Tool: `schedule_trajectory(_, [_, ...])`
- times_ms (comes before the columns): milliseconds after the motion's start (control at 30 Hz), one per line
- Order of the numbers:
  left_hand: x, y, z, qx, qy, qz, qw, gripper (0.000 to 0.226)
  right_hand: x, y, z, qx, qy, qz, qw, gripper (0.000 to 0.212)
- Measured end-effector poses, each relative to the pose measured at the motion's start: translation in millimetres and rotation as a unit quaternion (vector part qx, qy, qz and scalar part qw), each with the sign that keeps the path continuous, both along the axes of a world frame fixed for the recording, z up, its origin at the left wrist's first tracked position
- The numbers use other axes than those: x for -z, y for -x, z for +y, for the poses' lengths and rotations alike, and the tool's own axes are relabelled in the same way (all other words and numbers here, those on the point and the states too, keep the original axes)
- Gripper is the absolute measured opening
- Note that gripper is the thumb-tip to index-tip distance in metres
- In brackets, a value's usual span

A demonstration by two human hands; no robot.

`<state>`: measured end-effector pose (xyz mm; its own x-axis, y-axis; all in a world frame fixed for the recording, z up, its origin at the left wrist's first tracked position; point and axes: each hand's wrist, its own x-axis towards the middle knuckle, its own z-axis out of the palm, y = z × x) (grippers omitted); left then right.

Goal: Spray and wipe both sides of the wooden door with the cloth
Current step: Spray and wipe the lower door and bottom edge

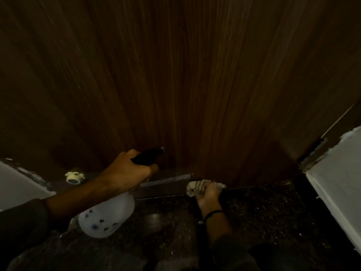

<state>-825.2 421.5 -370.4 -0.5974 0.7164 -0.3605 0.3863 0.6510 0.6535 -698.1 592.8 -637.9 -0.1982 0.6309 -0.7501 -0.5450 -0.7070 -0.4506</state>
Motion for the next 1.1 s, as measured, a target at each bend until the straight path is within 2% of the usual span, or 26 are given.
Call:
schedule_trajectory(67, [-3.4, 2.9, -4.1, -0.005, -0.006, -0.001, 1.000, 0.040, -57.1, 7.9, -30.9, -0.076, 0.016, -0.013, 0.997, 0.048])
schedule_trajectory(167, [-9.0, 6.5, -7.6, -0.018, -0.011, -0.006, 1.000, 0.040, -94.6, 5.1, -43.6, -0.134, 0.036, 0.013, 0.990, 0.038])
schedule_trajectory(233, [-11.4, 10.3, -9.7, -0.024, -0.024, -0.017, 0.999, 0.039, -118.3, -0.8, -36.6, -0.155, 0.048, -0.005, 0.987, 0.042])
schedule_trajectory(333, [-13.6, 15.8, -13.7, -0.029, -0.037, -0.009, 0.999, 0.038, -156.1, 0.6, -30.4, -0.126, 0.025, -0.028, 0.991, 0.043])
schedule_trajectory(433, [-14.9, 17.8, -19.1, -0.034, -0.042, -0.007, 0.998, 0.035, -199.8, 4.1, -38.9, -0.078, -0.052, -0.031, 0.995, 0.034])
schedule_trajectory(533, [-15.1, 20.6, -24.1, -0.049, -0.046, -0.020, 0.998, 0.033, -223.1, 8.8, -53.0, -0.077, -0.105, -0.007, 0.992, 0.025])
schedule_trajectory(633, [-14.0, 19.5, -25.0, -0.055, -0.037, -0.016, 0.998, 0.033, -215.3, 16.1, -51.7, -0.074, -0.106, 0.011, 0.992, 0.034])
schedule_trajectory(733, [-10.6, 14.4, -23.6, -0.046, -0.028, -0.011, 0.999, 0.031, -194.7, 17.9, -49.0, -0.104, -0.085, -0.015, 0.991, 0.024])
schedule_trajectory(833, [-7.2, 9.9, -19.8, -0.040, -0.027, -0.007, 0.999, 0.032, -154.0, 21.9, -51.8, -0.133, -0.022, -0.001, 0.991, 0.025])
schedule_trajectory(967, [-7.1, 8.0, -15.3, -0.038, -0.028, -0.018, 0.999, 0.034, -85.1, 42.6, -66.1, -0.146, -0.002, 0.016, 0.989, 0.016])
schedule_trajectory(1033, [-8.2, 7.4, -13.6, -0.031, -0.028, -0.017, 0.999, 0.035, -47.2, 52.0, -73.9, -0.163, 0.012, 0.005, 0.987, 0.026])
schedule_trajectory(1100, [-8.8, 8.0, -11.8, -0.026, -0.032, -0.014, 0.999, 0.035, -24.7, 57.8, -76.4, -0.182, 0.046, -0.001, 0.982, 0.044])
